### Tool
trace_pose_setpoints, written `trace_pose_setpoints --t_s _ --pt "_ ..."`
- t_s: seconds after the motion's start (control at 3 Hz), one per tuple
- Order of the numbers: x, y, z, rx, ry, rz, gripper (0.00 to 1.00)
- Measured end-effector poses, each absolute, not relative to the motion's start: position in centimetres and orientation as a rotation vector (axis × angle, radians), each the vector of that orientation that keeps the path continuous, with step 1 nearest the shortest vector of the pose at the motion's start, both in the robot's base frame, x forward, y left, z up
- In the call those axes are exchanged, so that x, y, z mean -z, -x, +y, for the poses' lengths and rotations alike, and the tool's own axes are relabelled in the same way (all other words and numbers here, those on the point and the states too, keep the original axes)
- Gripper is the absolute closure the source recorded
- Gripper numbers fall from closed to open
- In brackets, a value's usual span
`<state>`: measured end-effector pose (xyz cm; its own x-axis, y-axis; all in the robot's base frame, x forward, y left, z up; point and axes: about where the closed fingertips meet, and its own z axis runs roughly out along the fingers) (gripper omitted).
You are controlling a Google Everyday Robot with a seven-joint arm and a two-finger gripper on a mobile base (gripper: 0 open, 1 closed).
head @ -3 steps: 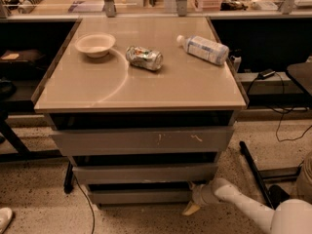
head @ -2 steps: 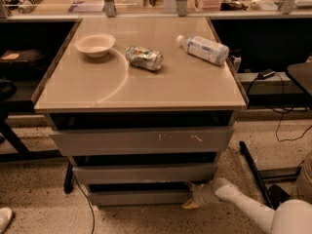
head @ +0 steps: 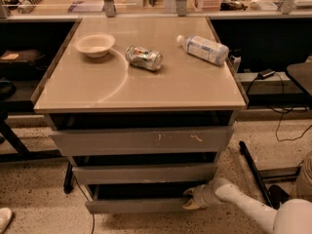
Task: Open bottom drawer
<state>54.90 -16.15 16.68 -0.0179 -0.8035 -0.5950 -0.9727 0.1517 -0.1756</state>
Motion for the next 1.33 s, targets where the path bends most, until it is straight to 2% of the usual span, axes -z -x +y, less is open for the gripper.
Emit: trace_pose_setpoints --t_s 0.33,1.0,1.33 --pt "-16.7 -54.9 -16.2 -0.381 1.690 1.859 0.86" --pt "-16.9 -54.6 -16.1 -0.400 1.697 1.846 0.38" --pt "-16.4 -49.6 -17.3 -0.460 1.746 1.804 0.40"
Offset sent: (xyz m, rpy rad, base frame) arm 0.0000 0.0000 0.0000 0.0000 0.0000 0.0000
